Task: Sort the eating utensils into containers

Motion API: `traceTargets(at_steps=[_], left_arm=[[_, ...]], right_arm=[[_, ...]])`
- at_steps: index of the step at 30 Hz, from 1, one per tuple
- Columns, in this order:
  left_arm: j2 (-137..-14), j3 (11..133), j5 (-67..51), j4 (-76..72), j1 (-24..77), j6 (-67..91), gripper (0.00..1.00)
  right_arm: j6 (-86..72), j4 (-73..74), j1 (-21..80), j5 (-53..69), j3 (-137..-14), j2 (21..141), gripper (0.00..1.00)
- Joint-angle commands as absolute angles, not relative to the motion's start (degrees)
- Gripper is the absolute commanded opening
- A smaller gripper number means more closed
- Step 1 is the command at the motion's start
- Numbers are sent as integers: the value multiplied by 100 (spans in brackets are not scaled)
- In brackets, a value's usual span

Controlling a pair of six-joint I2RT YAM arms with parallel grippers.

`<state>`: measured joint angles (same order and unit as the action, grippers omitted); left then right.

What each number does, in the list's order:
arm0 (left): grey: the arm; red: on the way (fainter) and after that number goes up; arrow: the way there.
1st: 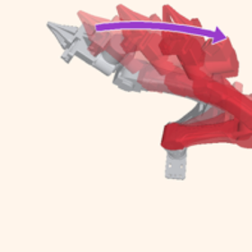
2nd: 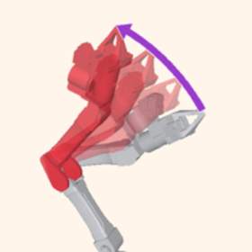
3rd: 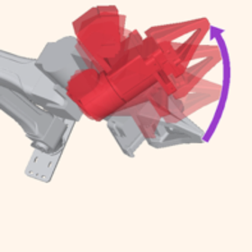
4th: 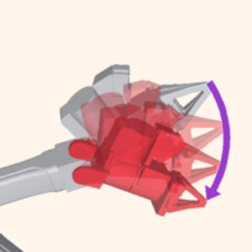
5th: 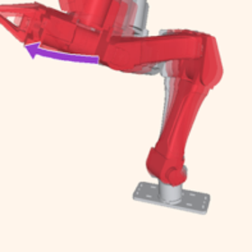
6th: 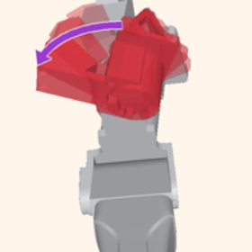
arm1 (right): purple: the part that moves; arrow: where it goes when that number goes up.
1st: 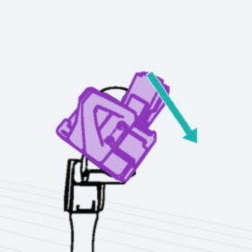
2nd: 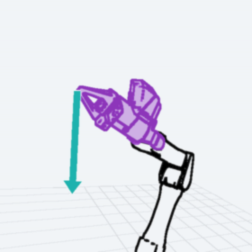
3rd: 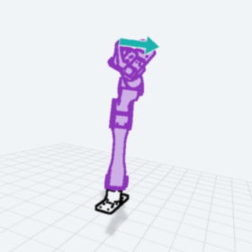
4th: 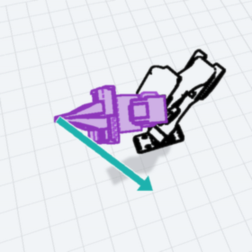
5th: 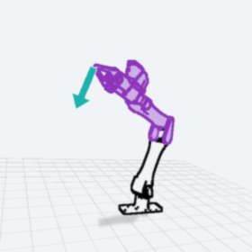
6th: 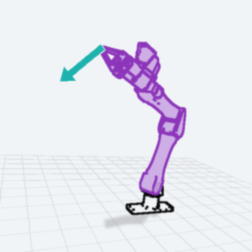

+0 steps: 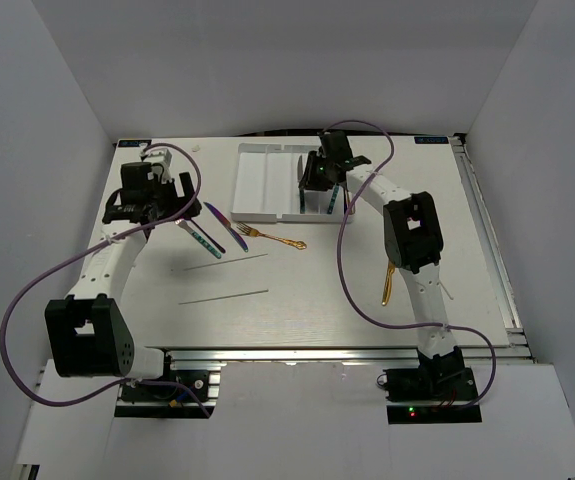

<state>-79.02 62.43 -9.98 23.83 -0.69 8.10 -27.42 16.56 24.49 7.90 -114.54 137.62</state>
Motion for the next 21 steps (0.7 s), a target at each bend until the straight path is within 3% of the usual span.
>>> traceTargets(at_steps=[1,5,10,14,21], left_arm=[[-7611,6109,-985,2496,-79,1177,98],[-7576,5994,-862,2557,-79,1344,98],[-7523,5898,-765,2628,-79,1512,98],[-7506,5906,-642,2610,-79,1599,98],[-7646,5915,60,2646,-79,1687,98]], right_arm=[[-2531,1441,2435,853,-11567,13404,35],[-2435,1520,2408,852,-11531,13166,47],[-1988,1669,2399,932,-11531,12684,48],[-1505,2265,2364,205,-11207,12043,50],[-1126,2978,1864,-623,-8695,9874,52]])
